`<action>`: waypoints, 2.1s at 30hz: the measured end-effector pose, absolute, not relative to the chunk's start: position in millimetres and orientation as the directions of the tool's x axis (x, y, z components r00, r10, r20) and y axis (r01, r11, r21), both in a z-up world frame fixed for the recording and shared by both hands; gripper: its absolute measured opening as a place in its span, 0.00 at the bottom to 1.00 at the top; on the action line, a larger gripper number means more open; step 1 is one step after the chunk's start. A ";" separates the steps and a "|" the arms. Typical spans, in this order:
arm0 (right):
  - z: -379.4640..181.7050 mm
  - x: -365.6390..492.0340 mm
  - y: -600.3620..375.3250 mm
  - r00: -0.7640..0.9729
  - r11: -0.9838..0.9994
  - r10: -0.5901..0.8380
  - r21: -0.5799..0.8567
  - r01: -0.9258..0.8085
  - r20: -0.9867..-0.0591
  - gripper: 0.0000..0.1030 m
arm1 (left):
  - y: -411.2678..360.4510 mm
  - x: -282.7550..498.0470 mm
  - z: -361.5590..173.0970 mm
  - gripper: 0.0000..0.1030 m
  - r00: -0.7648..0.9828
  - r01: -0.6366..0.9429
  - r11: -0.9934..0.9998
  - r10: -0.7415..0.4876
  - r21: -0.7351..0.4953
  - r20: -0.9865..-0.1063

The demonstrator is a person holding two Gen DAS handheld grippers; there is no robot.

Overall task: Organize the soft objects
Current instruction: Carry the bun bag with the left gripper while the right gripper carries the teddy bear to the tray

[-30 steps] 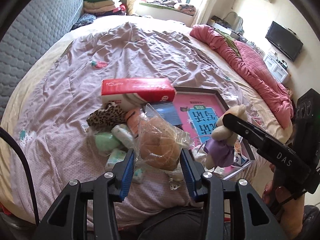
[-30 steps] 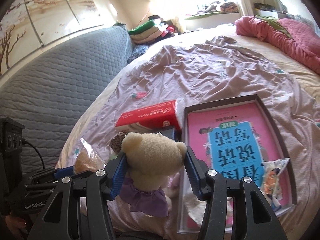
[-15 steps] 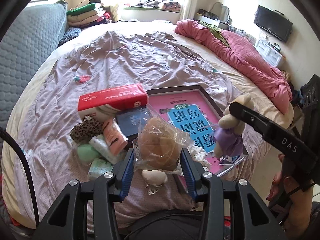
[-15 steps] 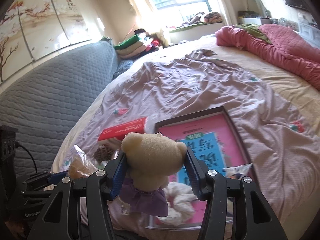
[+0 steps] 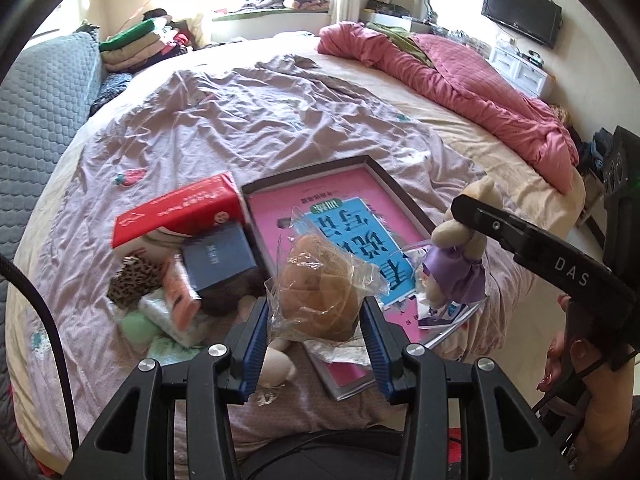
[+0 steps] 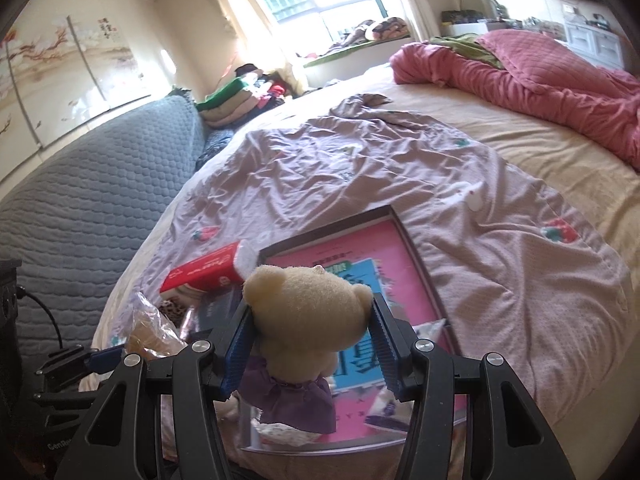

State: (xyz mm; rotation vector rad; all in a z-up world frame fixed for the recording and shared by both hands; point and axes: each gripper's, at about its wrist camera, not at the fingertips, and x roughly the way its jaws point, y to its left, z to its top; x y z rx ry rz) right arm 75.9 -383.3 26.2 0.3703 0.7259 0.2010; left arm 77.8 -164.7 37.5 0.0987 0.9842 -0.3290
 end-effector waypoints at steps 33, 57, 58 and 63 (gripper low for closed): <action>-42.9 104.0 -370.8 0.547 0.948 0.291 0.315 -0.051 -0.785 0.55 | -209.3 108.3 -59.3 0.44 0.299 0.376 0.918 -0.252 -0.129 -0.920; -75.5 128.7 -354.2 0.506 0.966 0.240 0.254 -0.043 -0.828 0.57 | -204.0 114.2 -73.4 0.44 0.269 0.367 0.914 -0.283 -0.173 -0.921; -75.6 128.6 -353.9 0.507 0.967 0.238 0.251 -0.044 -0.828 0.57 | -203.8 114.1 -73.4 0.44 0.269 0.366 0.914 -0.284 -0.176 -0.920; -74.4 128.5 -352.8 0.510 0.971 0.225 0.234 -0.047 -0.830 0.58 | -202.9 114.9 -74.0 0.46 0.267 0.362 0.914 -0.288 -0.182 -0.920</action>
